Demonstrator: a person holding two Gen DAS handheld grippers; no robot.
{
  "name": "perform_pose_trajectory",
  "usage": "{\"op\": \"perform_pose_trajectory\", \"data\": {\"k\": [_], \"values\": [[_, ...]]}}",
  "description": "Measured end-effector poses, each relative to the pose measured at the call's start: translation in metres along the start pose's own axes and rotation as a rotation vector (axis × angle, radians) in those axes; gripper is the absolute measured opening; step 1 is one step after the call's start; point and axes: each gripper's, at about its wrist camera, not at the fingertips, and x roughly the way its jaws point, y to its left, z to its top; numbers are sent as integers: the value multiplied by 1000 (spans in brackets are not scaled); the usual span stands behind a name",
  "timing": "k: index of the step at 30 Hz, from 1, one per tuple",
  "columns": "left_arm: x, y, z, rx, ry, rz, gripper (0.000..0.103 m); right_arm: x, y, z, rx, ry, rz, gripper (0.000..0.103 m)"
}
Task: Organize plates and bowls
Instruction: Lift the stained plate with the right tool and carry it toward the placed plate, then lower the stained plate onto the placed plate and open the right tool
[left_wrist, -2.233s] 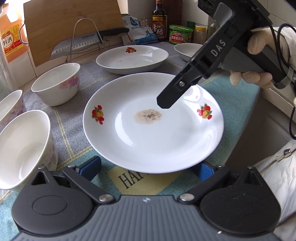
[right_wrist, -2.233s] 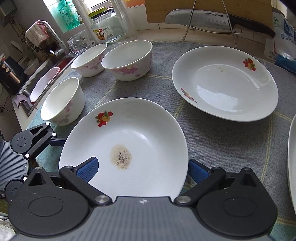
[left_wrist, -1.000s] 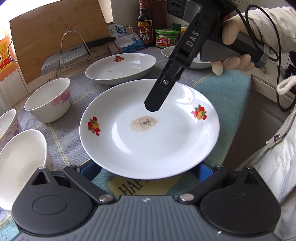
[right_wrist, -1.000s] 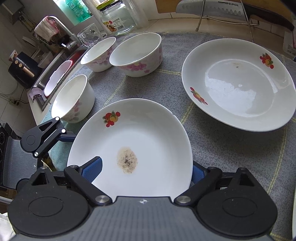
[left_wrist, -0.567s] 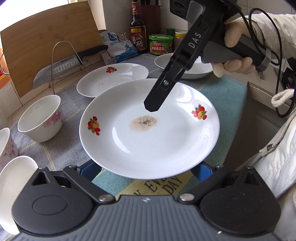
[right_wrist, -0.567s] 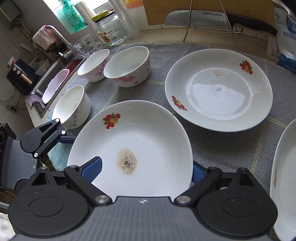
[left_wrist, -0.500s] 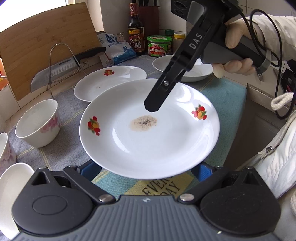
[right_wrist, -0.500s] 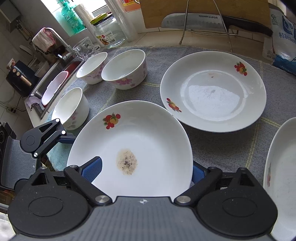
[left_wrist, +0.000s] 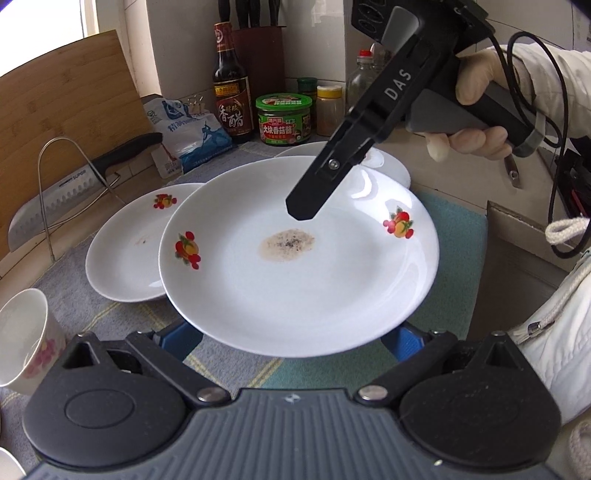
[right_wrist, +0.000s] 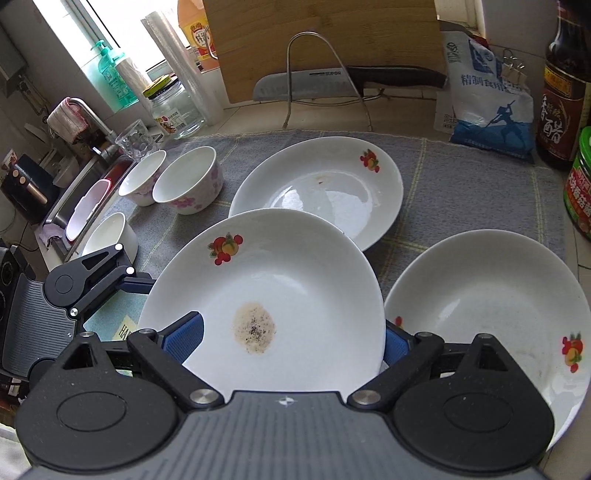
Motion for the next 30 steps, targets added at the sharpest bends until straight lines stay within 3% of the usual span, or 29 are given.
{"op": "perform_pose_trajectory", "data": {"k": [11,30], "values": [[43,-20,38,46,4,-20,101,-27,-55,-8,33,-36,-34,99],[87,-24,72,69,72,-25,101,-25,-113,-13,99,-49,-27,99]]}}
